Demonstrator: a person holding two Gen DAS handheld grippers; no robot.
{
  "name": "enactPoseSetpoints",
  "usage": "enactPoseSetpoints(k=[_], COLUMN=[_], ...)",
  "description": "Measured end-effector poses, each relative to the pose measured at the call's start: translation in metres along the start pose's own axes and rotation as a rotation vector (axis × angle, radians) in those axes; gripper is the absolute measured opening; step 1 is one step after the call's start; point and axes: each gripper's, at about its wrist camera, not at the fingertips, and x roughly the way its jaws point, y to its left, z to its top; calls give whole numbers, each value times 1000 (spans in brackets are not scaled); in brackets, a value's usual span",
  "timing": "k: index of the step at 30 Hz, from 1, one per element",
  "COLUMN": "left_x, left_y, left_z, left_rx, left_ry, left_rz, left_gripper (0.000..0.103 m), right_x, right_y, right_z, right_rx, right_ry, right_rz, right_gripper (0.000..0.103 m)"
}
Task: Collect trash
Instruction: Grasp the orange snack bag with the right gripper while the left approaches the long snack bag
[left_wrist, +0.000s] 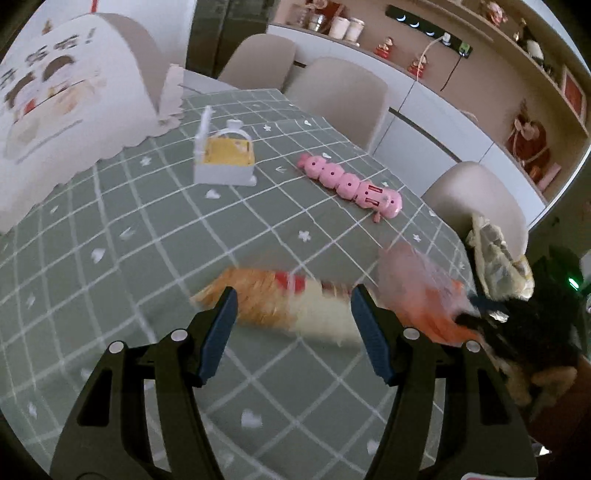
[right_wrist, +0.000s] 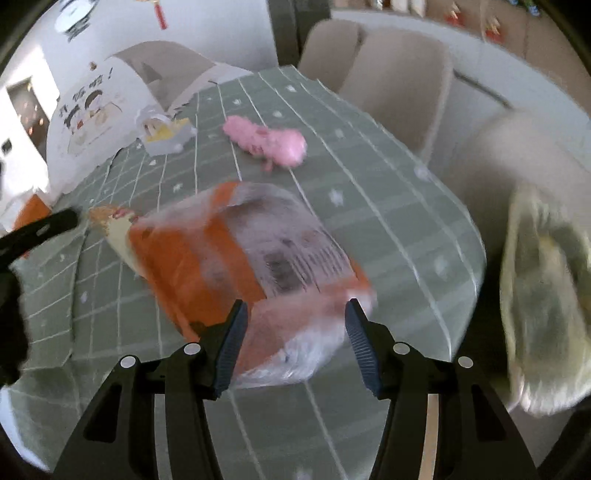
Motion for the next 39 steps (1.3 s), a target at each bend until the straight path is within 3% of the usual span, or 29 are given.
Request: enactPoseSetpoints(k=[3,6,9,18,22,24,26,35,39], left_x=[16,20,12,-30,-37,-36,-33,-13,7], left_y=[0,-2,-2,13,18,20,21,8,7], left_z=[7,7,2,-27,-41,-46,-49,-32,-21], left_rx=[11,7,-29,-183,-221,-233,-248,-298,-367], left_ry=[14,6,1,-27,-15,-4,6,15,52], left_rz=[17,24,5,1,7,10,8,-5,46], left_gripper=[61,61,61,61,61,61,61,61,61], right_x=[-12,-37,-46,1,4,4,1,-52,-70], right_y=[-9,-20,-26,-26,-21,-17,-15,-17,-15], right_z=[-18,-28,-26,-22,-20,-20,-21,-30,-40], right_rx=[32,104,149,245,191,160,136,112,83], right_ry=[19,-64,-116,-61,-44,-29,-26,-149,-180], right_rz=[33,96,103,48,65,57,51,-38,-93], right_gripper=[52,52,52,52,47,30,23,21,21])
